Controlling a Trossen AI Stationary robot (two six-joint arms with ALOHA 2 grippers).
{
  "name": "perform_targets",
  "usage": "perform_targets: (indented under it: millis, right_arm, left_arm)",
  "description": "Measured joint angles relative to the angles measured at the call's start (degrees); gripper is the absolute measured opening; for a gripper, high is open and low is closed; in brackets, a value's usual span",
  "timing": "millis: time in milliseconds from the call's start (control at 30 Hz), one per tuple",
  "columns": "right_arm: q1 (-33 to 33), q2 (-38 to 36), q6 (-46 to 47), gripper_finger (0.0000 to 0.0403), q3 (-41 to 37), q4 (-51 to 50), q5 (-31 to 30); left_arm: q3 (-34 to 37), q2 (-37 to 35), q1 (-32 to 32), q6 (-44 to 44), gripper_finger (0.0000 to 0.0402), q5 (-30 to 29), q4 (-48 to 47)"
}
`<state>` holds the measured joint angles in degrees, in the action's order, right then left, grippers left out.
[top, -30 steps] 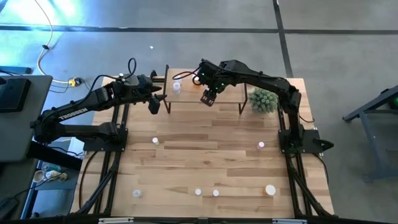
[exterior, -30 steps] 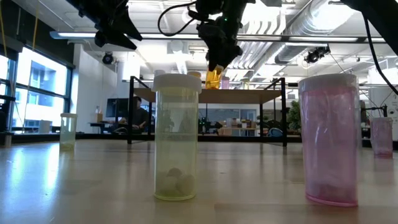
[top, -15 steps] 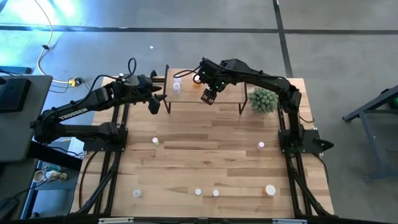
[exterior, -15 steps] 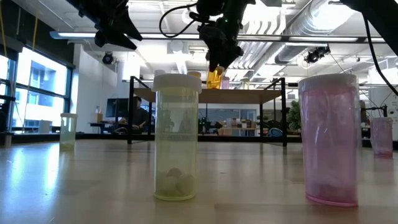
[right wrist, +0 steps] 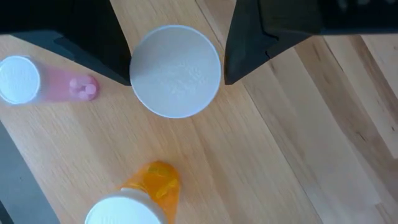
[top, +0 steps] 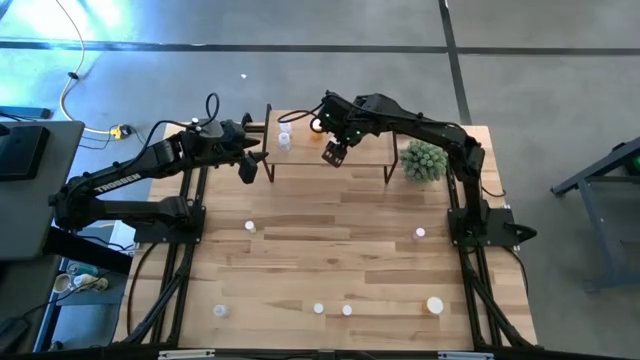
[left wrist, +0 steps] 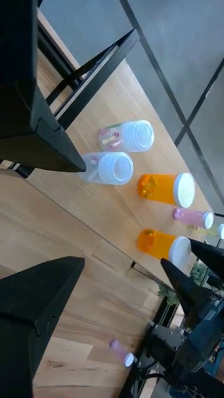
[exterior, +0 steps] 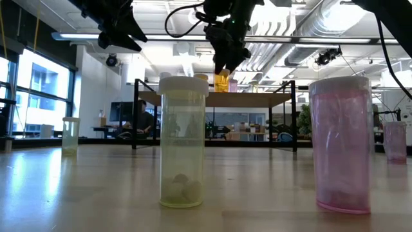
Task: Pick and place medicine bottles onto shelf by color
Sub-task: Put the top orange pill bottle aligned with the other orange pill bottle on the shelf
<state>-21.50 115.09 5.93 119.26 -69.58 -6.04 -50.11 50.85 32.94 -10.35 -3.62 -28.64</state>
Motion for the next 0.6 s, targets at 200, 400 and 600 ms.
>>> perform_targets:
  millis: [200,400,600]
  right_arm:
    - [0.0,-0.04,-1.72,0.024,0.0,0.0,-0.02]
    - [0.0,-0.23,-3.26,0.024,0.0,0.0,-0.04]
    - [0.0,-1.91,-3.6,0.024,0.0,0.02,-0.06]
  left_arm:
    - [0.0,0.0,0.0,-0.06,0.0225,0.0,-0.04]
    - [0.0,0.0,-0.01,-0.06,0.0225,0.0,-0.07]
    - [0.0,0.0,0.0,-0.04,0.0225,0.0,-0.12]
